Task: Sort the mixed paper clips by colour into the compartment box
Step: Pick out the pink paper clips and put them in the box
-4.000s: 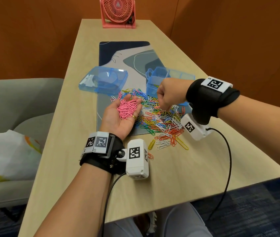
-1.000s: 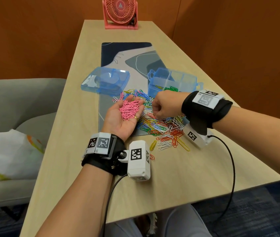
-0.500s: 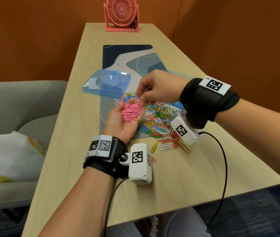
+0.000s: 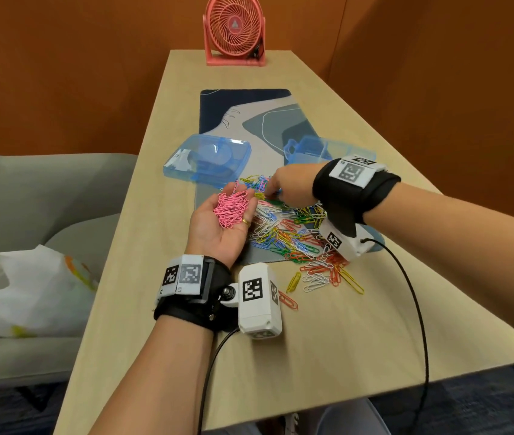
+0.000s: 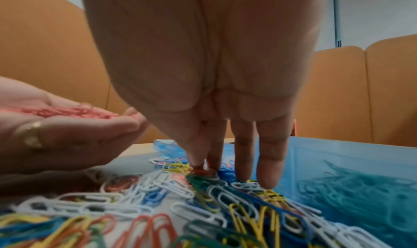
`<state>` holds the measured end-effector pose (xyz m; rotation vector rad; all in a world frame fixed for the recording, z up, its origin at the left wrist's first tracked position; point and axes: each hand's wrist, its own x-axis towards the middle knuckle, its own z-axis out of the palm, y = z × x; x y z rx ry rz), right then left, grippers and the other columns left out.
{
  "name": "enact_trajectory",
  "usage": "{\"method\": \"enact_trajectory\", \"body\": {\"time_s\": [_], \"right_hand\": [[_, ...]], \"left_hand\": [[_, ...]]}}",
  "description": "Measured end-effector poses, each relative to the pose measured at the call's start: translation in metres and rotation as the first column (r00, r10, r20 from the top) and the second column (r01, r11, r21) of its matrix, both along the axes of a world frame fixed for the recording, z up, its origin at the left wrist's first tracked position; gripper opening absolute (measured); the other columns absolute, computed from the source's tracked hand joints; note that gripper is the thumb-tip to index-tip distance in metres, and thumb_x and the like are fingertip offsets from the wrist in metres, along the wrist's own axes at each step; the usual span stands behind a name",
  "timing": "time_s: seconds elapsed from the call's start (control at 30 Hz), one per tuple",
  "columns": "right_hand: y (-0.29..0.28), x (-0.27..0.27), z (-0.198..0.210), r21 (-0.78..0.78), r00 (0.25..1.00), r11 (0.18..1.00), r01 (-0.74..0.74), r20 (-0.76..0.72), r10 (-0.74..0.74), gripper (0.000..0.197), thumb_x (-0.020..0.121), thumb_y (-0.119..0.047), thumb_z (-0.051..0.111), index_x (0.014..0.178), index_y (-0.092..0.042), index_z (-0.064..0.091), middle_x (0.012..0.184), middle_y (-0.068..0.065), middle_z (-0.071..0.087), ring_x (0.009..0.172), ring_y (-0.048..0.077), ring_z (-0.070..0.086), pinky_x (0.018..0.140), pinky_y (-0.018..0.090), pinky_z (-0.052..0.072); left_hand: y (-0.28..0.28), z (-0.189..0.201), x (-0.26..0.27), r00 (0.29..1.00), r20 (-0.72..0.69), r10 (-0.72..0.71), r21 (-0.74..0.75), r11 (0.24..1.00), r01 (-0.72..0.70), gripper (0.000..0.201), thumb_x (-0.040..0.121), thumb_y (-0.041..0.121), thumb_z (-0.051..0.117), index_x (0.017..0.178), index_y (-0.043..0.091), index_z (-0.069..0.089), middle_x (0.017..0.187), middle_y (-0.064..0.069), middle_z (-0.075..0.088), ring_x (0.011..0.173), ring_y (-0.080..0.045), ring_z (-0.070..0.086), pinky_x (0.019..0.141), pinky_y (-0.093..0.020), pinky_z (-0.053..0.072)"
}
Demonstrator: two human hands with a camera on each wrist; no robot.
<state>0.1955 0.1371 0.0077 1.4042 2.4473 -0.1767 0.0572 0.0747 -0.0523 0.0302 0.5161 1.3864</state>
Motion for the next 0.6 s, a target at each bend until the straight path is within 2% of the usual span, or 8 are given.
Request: {"method": "enact_trajectory", "body": {"time_s": [0.07,0.2,0.3,0.37,0.43,0.5,0.53,0.6], "right_hand": [[-0.001,0.0,0.001,-0.042,1.0,0.999,-0.014,0.007,0.014,0.037,0.095,-0.006,0.046,0.124,-0.019,0.063,0.127,0.0,0.062,0.115,0.021,0.055,0.1,0.03,0.042],[-0.001,0.004,0.009,-0.039,0.998,0.999,0.023,-0.051,-0.025,0.038,0.091,-0.005,0.047,0.109,-0.026,0.073,0.11,-0.011,0.064,0.104,0.017,0.059,0.096,0.031,0.047],[0.006,0.006,0.01,0.026,0.984,0.996,0.082,-0.159,-0.077,0.031,0.088,-0.003,0.052,0.098,-0.021,0.075,0.107,-0.003,0.07,0.097,0.019,0.063,0.092,0.034,0.051],[0.008,0.004,0.009,0.025,0.976,0.994,0.103,-0.195,-0.096,0.023,0.086,-0.004,0.057,0.092,-0.019,0.075,0.099,-0.001,0.072,0.088,0.016,0.062,0.086,0.032,0.052],[0.007,0.001,0.007,-0.01,0.973,0.995,0.095,-0.211,-0.095,0.018,0.085,-0.007,0.062,0.093,-0.018,0.074,0.092,-0.003,0.071,0.079,0.011,0.06,0.077,0.025,0.051],[0.005,-0.002,0.003,-0.034,0.979,0.997,0.069,-0.192,-0.074,0.014,0.084,-0.012,0.067,0.094,-0.018,0.074,0.085,-0.005,0.068,0.069,0.005,0.055,0.063,0.017,0.045],[0.004,-0.003,0.0,-0.029,0.983,0.998,0.06,-0.175,-0.064,0.012,0.083,-0.015,0.069,0.094,-0.018,0.075,0.084,-0.005,0.067,0.067,0.005,0.054,0.059,0.016,0.041],[0.005,-0.004,-0.003,0.01,0.987,0.998,0.068,-0.147,-0.065,0.012,0.082,-0.015,0.071,0.094,-0.015,0.074,0.088,-0.001,0.07,0.073,0.01,0.056,0.062,0.019,0.04]], "left_hand": [[0.001,0.0,-0.002,1.0,0.01,0.008,-0.001,1.0,-0.008,0.032,0.1,0.017,0.033,0.087,0.004,0.059,0.111,-0.017,0.057,0.093,-0.031,0.059,0.078,-0.041,0.053],[0.001,0.002,-0.005,1.0,-0.026,0.005,-0.006,1.0,-0.005,0.031,0.101,0.017,0.033,0.089,0.005,0.059,0.109,-0.016,0.059,0.093,-0.03,0.06,0.08,-0.038,0.053],[0.001,0.004,-0.011,0.999,-0.037,0.014,-0.014,1.0,-0.015,0.029,0.1,0.017,0.034,0.09,0.005,0.058,0.098,-0.017,0.062,0.093,-0.031,0.06,0.076,-0.039,0.055],[0.002,0.006,-0.016,0.998,-0.049,0.024,-0.017,1.0,-0.025,0.03,0.101,0.016,0.033,0.091,0.004,0.059,0.089,-0.018,0.065,0.094,-0.031,0.06,0.079,-0.039,0.053],[0.003,0.007,-0.02,0.997,-0.069,0.022,-0.022,0.999,-0.023,0.03,0.1,0.017,0.033,0.091,0.004,0.059,0.078,-0.018,0.069,0.091,-0.031,0.06,0.08,-0.039,0.052],[0.004,0.007,-0.021,0.996,-0.081,0.023,-0.029,0.999,-0.025,0.031,0.101,0.018,0.033,0.091,0.004,0.058,0.072,-0.019,0.069,0.09,-0.032,0.06,0.087,-0.04,0.05],[0.004,0.007,-0.022,0.997,-0.079,0.025,-0.034,0.999,-0.028,0.032,0.101,0.019,0.032,0.092,0.003,0.059,0.072,-0.019,0.069,0.09,-0.032,0.06,0.092,-0.041,0.047],[0.004,0.005,-0.022,0.997,-0.07,0.023,-0.042,0.999,-0.026,0.033,0.101,0.02,0.032,0.092,0.003,0.059,0.074,-0.019,0.069,0.091,-0.032,0.059,0.094,-0.04,0.045]]}}
